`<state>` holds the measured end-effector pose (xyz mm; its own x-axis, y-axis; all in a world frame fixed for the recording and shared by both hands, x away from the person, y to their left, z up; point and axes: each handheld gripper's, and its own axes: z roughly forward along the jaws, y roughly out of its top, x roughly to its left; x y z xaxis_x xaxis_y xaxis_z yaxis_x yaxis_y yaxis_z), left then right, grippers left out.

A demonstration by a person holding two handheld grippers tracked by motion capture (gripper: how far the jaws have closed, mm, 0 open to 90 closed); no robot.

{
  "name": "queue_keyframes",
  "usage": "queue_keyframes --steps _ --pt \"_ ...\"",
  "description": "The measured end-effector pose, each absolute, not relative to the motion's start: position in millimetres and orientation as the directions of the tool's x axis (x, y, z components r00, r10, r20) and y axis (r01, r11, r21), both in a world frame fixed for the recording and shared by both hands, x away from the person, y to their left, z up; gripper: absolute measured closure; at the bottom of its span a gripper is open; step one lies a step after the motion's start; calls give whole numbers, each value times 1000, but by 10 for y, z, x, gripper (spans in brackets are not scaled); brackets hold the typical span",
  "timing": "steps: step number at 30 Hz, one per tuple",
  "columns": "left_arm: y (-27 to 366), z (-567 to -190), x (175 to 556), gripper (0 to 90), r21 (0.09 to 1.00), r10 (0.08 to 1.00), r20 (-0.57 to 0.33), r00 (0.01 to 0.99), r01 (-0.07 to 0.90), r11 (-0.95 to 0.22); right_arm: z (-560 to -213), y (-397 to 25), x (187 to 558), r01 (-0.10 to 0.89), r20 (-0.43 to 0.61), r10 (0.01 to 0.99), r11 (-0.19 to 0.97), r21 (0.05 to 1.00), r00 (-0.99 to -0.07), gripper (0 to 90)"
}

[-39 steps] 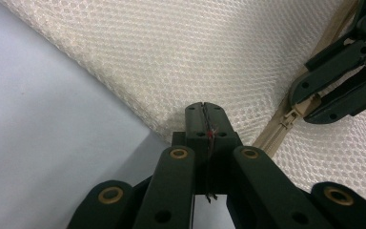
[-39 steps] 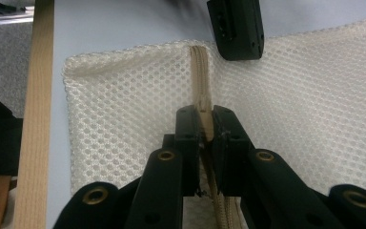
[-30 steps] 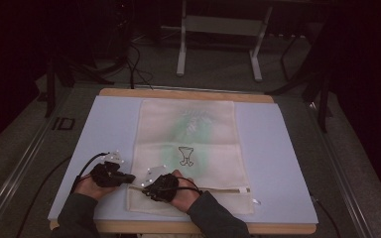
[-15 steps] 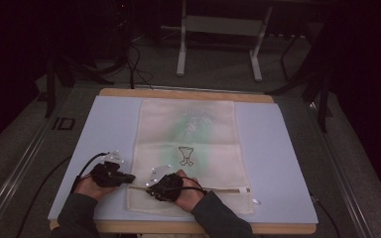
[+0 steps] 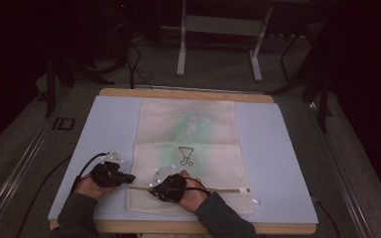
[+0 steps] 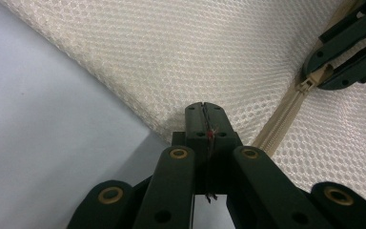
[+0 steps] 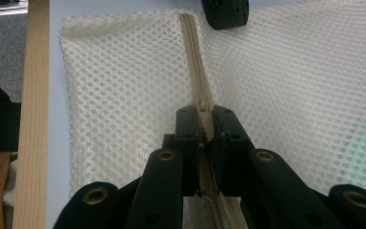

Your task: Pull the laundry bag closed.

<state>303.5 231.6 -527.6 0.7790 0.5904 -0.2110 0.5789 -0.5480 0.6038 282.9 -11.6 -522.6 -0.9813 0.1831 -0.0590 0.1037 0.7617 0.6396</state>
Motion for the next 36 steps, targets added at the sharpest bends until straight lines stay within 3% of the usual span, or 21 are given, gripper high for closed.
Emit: queue_keyframes --steps 36 --pt "2314 -5274 3034 900 602 590 -209 780 578 -551 -5215 -321 2802 116 -67 203 767 630 -977 822"
